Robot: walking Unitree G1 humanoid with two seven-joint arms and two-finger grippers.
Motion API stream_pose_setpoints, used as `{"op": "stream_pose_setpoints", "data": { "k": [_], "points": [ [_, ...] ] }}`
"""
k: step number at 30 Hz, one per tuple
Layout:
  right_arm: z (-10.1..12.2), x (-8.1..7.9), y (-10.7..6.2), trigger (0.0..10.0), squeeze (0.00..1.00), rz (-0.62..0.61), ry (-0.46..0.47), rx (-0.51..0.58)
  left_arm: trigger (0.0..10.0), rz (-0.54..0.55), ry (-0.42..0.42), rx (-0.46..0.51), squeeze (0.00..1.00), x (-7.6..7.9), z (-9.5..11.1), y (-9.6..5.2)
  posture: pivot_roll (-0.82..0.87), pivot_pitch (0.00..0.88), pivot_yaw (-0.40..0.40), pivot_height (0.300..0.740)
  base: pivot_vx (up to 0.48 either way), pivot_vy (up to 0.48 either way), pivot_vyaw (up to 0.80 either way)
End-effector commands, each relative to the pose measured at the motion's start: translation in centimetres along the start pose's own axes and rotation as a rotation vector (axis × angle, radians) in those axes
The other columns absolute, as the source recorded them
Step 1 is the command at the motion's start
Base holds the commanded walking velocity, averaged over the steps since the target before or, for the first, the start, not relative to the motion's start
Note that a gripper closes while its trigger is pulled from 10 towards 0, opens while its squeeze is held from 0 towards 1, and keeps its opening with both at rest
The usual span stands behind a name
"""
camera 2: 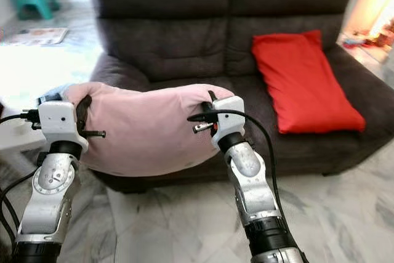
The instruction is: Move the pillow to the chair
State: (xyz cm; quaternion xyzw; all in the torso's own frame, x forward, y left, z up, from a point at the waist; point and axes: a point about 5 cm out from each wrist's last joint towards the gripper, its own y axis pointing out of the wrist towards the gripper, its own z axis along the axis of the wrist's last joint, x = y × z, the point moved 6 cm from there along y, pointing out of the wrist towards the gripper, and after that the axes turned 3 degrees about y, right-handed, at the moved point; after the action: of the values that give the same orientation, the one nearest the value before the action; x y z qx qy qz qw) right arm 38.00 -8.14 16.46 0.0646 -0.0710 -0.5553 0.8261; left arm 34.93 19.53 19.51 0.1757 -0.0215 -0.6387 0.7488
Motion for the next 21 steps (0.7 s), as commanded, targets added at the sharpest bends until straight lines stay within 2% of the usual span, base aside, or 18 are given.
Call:
{"op": "stream_pose_setpoints", "data": {
  "k": [1,8,21],
  "points": [
    [2.37,-0.88,0.48,10.0,0.0,0.032,0.0,0.085,10.0,0.004,0.009,0.042,0.0,0.12,1.23,0.43,0.08,0.026,-0.006,0.74,0.0,0.0,0.0],
    [2.29,-0.76,0.53,10.0,0.0,0.026,0.002,0.078,10.0,-0.04,-0.007,0.042,0.0,0.87,1.2,0.34,0.08,0.026,-0.007,0.74,0.0,0.0,0.0],
    [2.76,-0.96,0.72,10.0,0.0,0.033,-0.016,0.092,10.0,-0.039,-0.014,0.068,0.0,0.97,1.9,0.69,0.08,0.029,-0.009,0.74,0.0,0.0,0.0]
  ]
}}
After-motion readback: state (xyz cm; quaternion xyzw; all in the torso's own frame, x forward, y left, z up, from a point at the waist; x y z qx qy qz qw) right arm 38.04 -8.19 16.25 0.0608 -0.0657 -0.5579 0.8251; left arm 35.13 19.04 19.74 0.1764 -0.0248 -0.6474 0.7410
